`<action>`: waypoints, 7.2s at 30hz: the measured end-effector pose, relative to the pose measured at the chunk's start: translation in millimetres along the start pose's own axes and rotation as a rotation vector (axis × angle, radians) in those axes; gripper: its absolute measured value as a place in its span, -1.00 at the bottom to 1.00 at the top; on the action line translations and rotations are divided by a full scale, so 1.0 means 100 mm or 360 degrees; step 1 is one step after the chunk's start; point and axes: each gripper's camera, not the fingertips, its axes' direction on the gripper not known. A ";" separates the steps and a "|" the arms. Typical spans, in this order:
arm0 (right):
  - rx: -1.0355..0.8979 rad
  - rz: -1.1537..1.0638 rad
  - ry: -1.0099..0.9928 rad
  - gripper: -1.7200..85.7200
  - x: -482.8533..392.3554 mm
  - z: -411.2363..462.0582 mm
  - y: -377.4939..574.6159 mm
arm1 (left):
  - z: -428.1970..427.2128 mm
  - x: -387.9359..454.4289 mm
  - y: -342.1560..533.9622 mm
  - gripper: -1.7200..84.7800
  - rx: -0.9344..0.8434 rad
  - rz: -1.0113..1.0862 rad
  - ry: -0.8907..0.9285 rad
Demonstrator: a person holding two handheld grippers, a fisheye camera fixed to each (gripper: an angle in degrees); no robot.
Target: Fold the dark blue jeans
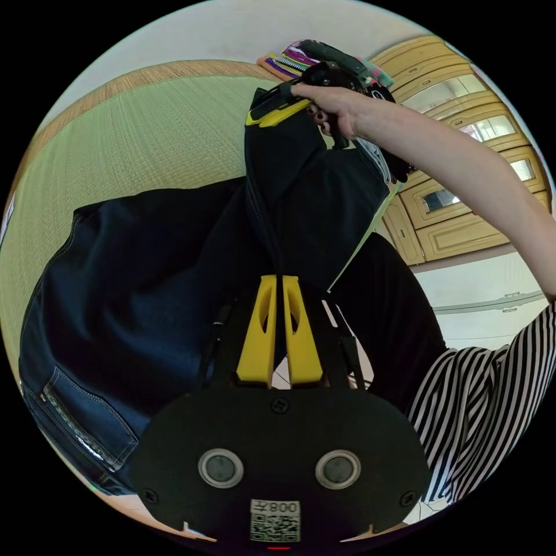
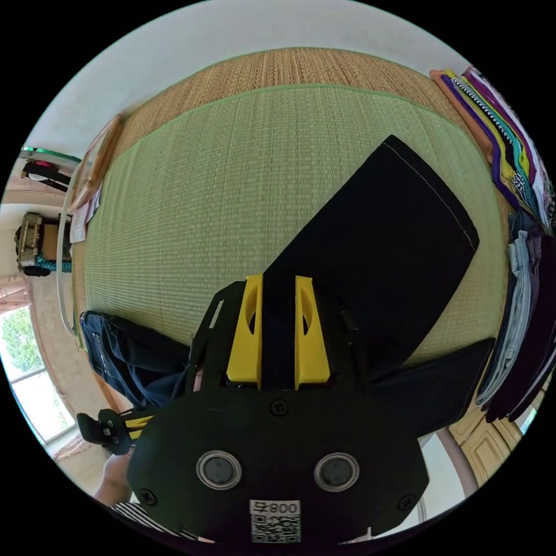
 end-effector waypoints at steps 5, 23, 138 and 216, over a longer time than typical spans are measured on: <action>-0.0021 -0.0017 0.0059 -0.76 -0.03 -0.16 -0.08 | 0.09 0.26 -0.21 -0.93 -0.0047 0.0102 -0.0101; -0.0029 -0.0190 0.0124 -0.94 0.35 -0.81 0.25 | 0.17 0.86 -0.60 -0.93 0.0019 0.0093 -0.0146; 0.1011 -0.0673 0.0012 -0.94 1.20 -2.79 6.04 | 0.01 1.41 -5.30 -0.77 0.0188 -0.0374 0.0664; 0.1350 0.0967 -0.0896 -0.95 7.49 -2.92 8.10 | 1.88 5.63 -8.45 -0.94 -0.0213 0.0679 -0.0079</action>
